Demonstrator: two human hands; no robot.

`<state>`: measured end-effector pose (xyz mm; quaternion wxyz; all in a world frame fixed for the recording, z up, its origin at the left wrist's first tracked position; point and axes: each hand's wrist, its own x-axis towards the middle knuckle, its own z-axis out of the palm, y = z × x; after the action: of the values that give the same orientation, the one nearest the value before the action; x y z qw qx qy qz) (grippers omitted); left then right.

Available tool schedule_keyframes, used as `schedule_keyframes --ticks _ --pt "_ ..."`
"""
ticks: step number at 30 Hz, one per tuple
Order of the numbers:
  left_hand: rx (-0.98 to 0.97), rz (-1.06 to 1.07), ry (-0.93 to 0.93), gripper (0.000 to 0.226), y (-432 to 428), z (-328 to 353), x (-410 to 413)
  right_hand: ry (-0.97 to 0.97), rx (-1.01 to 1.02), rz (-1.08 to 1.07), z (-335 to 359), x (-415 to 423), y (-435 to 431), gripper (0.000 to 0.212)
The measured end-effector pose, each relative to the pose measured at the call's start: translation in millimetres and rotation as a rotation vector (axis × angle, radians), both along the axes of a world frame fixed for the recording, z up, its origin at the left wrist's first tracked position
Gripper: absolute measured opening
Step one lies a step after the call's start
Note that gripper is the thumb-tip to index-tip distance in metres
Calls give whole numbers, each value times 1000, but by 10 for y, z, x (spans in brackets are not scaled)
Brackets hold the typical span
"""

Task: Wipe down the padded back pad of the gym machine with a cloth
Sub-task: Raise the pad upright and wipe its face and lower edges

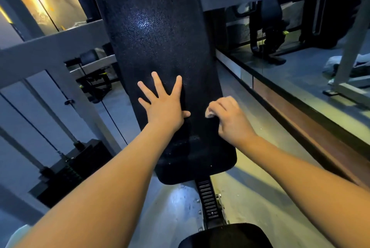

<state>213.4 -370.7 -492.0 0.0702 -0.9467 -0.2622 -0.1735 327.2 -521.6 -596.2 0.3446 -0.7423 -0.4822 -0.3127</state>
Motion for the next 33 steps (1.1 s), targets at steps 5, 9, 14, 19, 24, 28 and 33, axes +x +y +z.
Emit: schedule_keyframes --ticks 5,9,14,19,24,28,33 --pt "-56 1 24 108 -49 84 16 48 -238 99 -153 -182 -278 37" --pt "-28 16 32 111 -69 44 39 63 -14 85 596 158 -164 29" --pt "-21 26 21 110 -78 8 74 181 133 37 599 303 62 24" --pt "-13 53 23 109 -91 -3 135 204 -7 159 -380 -91 -346 35" --pt "-19 67 34 107 -143 14 175 405 201 228 39 60 -366 33" --pt "-26 78 46 107 -146 12 169 712 498 222 946 435 1 28" --pt "-25 78 34 105 -140 -20 205 826 388 365 1115 495 327 51"
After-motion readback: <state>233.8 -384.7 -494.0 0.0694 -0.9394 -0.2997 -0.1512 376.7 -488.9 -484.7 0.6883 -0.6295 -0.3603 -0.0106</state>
